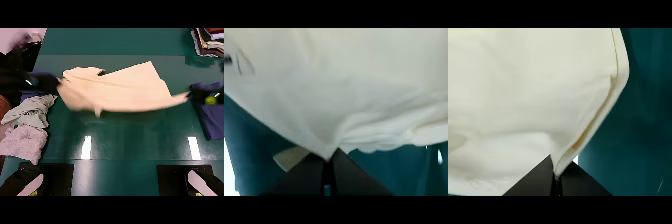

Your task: Fold the shirts.

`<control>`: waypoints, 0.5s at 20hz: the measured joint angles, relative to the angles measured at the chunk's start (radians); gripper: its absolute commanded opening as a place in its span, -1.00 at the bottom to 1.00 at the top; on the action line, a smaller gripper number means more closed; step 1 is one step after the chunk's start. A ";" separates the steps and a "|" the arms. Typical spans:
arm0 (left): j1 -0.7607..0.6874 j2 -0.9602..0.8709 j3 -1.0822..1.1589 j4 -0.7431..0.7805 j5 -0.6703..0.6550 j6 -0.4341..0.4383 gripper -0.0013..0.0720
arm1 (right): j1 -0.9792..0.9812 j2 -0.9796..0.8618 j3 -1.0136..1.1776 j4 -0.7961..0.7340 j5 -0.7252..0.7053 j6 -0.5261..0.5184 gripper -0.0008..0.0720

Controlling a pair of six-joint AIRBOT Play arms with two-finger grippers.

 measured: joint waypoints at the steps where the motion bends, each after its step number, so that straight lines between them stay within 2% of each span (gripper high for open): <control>1: 0.000 0.006 0.104 0.012 -0.005 0.000 -0.89 | 0.004 0.028 0.084 -0.003 -0.012 0.004 -0.94; 5: 0.000 0.020 0.549 0.042 -0.005 0.001 -0.89 | 0.014 0.134 0.421 -0.037 -0.071 0.010 -0.94; 10: 0.000 0.025 0.951 0.031 0.040 -0.021 -0.89 | 0.017 0.238 0.732 -0.206 -0.101 0.051 -0.94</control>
